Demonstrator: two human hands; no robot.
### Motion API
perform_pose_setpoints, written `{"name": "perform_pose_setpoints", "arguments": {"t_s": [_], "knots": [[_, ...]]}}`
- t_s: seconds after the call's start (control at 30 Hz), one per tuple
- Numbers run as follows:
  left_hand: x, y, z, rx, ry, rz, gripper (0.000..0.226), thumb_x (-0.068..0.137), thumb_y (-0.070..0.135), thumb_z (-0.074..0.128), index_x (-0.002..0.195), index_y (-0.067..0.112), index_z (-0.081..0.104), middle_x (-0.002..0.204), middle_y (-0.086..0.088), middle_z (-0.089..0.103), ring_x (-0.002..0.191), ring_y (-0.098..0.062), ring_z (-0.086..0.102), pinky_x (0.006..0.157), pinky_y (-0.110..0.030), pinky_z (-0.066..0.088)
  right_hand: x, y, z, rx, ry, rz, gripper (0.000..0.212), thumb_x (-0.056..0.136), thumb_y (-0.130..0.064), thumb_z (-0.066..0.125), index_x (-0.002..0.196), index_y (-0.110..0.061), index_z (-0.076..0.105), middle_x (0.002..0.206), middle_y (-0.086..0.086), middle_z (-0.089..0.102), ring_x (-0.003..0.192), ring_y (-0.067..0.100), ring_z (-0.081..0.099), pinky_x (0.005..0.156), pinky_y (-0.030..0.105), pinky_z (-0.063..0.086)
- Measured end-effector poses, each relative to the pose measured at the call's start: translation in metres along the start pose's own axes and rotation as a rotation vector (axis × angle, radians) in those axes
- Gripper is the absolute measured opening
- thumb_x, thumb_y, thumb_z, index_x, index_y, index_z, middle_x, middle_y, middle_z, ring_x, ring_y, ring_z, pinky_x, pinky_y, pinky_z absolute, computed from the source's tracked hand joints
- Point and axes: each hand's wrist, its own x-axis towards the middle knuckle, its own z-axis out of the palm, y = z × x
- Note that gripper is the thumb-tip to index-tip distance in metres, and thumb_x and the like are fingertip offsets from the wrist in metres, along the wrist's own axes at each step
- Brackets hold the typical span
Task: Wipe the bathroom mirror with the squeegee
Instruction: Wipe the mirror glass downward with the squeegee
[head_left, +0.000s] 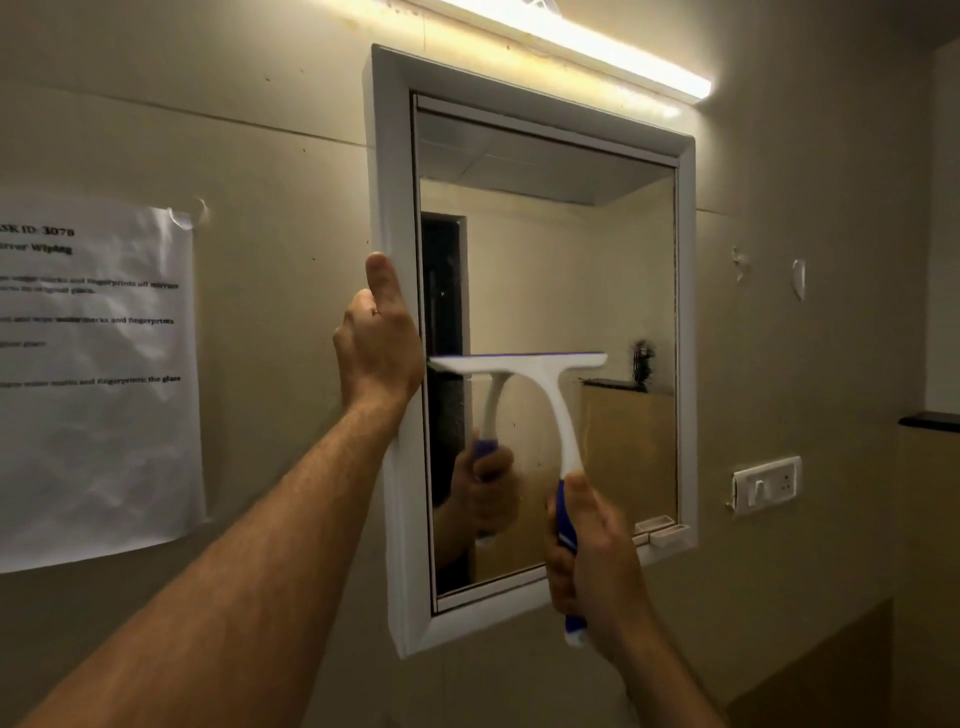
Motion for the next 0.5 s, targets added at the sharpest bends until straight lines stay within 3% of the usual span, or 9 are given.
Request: {"name": "perform_pose_setpoints", "arguments": {"t_s": [0.23,0.5], "knots": [[0.006,0.0,0.001,-0.011,0.007,0.004,0.067,0.095,0.061,0.011,0.085,0.011,0.054,0.061,0.002,0.042,0.052,-0.01,0.042,0.046,-0.022,0.031,0.045,-0.062,0.017,-0.049,0.033,-0.145,0.054,0.082,-0.066,0.037,0.085,-0.014,0.053,0.053,-0.004,0.041,0.037,0.008,0.034,0.037,0.022,0.03],[0.005,-0.002,0.003,-0.008,0.021,0.014,0.069,0.095,0.06,0.012,0.085,0.009,0.057,0.058,0.0,0.041,0.05,-0.011,0.042,0.044,-0.021,0.031,0.095,-0.15,0.037,-0.039,0.088,-0.257,0.048,0.094,-0.059,0.032,0.086,-0.016,0.052,0.044,-0.007,0.046,0.03,0.003,0.04,0.034,0.017,0.033]]}}
